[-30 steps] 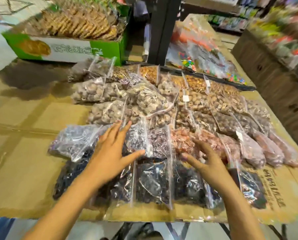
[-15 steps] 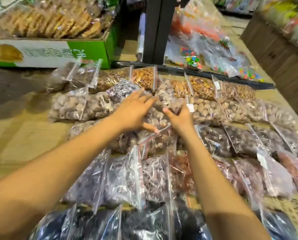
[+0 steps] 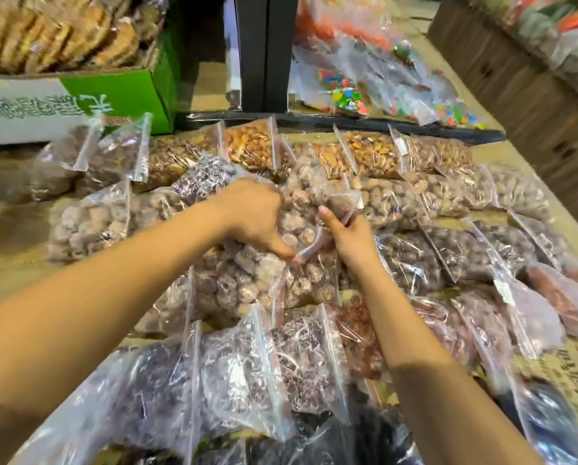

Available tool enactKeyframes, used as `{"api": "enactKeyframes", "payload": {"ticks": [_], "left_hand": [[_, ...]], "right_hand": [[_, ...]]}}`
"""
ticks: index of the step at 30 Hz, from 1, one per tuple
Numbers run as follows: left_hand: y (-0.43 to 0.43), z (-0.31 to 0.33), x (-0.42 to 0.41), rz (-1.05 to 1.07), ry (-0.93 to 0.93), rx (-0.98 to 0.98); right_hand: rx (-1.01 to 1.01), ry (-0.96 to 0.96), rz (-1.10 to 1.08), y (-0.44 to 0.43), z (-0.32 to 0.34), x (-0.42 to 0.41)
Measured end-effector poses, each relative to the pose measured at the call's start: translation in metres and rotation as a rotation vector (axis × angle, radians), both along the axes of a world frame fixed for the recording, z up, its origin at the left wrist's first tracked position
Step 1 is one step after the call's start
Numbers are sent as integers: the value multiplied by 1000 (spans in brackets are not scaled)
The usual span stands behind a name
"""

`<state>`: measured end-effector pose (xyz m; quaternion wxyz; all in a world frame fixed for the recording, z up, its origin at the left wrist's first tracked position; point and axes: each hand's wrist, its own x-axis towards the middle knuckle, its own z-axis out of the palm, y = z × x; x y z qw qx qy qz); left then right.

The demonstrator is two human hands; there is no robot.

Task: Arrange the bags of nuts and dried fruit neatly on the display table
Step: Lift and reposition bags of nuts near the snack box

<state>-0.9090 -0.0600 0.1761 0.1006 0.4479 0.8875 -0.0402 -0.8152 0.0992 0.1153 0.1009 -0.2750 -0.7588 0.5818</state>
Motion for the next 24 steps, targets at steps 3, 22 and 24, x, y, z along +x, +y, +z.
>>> {"api": "enactKeyframes", "payload": {"ticks": [3,22,24], "left_hand": [[-34,-2,7,126,35,298],[-339,31,19,756,-560,1103],[-339,17,22,714,-497,986]], "right_hand": [[-47,128,-99,-15,24,13],[-213,521,-671,-296,110,158],[-225,458,-680,-305,108,168]]}}
